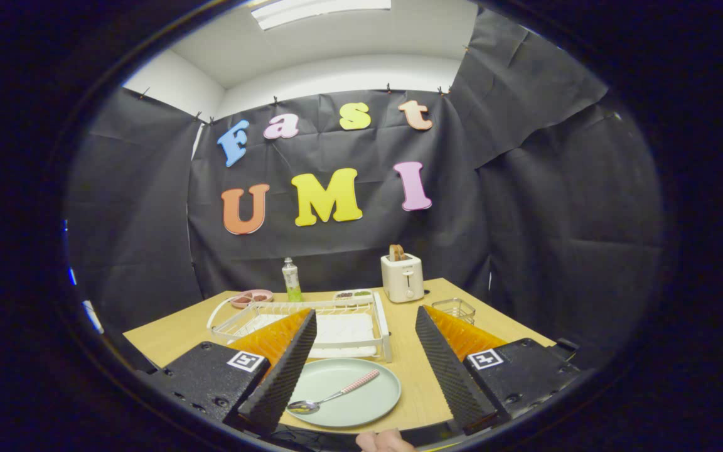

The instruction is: Take the plate from the dish rack, then take the spoon from the basket and place it into the plate.

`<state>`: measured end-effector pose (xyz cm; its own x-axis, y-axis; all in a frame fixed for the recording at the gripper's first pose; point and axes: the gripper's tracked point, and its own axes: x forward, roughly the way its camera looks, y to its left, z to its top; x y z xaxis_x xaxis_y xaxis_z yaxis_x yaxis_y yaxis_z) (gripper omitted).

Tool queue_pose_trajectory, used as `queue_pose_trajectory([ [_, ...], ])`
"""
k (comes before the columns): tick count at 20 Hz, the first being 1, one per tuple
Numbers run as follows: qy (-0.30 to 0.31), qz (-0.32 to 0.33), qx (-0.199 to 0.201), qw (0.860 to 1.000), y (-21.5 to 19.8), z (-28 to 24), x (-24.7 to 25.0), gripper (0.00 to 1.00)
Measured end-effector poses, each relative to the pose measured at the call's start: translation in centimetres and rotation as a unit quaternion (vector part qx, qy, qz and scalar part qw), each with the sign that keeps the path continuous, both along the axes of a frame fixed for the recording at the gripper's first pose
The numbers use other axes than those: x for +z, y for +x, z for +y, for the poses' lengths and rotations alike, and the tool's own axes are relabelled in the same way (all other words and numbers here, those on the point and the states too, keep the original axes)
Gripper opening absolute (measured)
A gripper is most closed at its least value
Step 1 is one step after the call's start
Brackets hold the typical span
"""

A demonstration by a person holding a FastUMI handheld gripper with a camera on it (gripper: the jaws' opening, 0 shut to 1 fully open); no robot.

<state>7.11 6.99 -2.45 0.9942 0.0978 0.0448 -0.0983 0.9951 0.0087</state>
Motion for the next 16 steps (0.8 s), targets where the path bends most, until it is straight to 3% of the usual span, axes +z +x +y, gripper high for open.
queue_pose_trajectory([
  [8,-0.031,-0.036,0.027,0.998,-6.2,0.3,4.4,1.00],
  [16,-0.015,-0.061,-0.001,0.998,-6.3,-1.0,5.1,1.00],
])
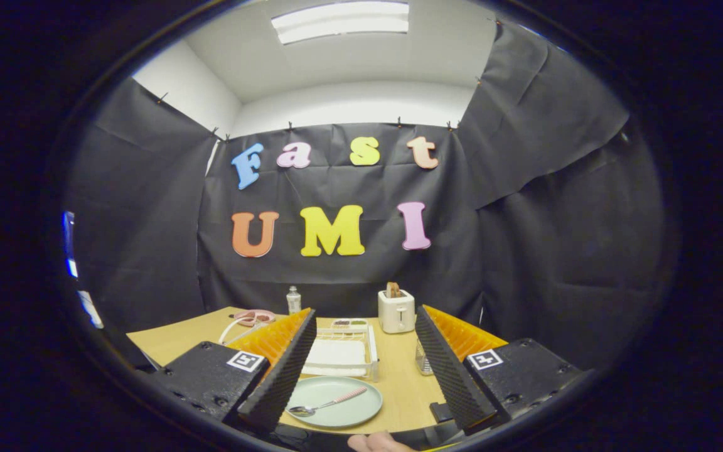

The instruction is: Take the plate from the dish rack, then take the spoon from the basket and place it into the plate.

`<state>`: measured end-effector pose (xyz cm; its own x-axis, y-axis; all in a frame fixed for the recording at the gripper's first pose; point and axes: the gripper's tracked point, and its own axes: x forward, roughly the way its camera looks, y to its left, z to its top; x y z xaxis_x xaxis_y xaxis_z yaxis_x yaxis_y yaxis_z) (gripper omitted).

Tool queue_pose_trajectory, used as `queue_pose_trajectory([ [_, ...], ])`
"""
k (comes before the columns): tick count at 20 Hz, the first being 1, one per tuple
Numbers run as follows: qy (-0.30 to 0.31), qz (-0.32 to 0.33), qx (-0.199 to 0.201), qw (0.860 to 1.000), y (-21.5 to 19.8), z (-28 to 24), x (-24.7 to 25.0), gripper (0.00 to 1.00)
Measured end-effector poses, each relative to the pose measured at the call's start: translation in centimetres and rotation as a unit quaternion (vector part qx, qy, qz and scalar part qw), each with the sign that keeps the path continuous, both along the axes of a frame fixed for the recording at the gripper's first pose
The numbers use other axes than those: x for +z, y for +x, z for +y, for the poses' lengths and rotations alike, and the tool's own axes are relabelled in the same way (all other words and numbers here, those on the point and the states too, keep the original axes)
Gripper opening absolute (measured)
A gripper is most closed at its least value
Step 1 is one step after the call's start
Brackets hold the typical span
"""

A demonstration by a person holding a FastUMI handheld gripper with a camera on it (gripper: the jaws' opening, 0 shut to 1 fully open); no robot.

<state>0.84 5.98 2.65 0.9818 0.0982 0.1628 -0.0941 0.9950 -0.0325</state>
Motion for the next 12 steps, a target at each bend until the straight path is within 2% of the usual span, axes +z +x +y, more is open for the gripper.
queue_pose_trajectory([
  [4,0.006,0.017,-0.021,1.000,1.5,-1.1,-1.1,1.00],
  [12,0.008,0.014,-0.020,1.000,1.7,-0.8,-1.7,1.00],
])
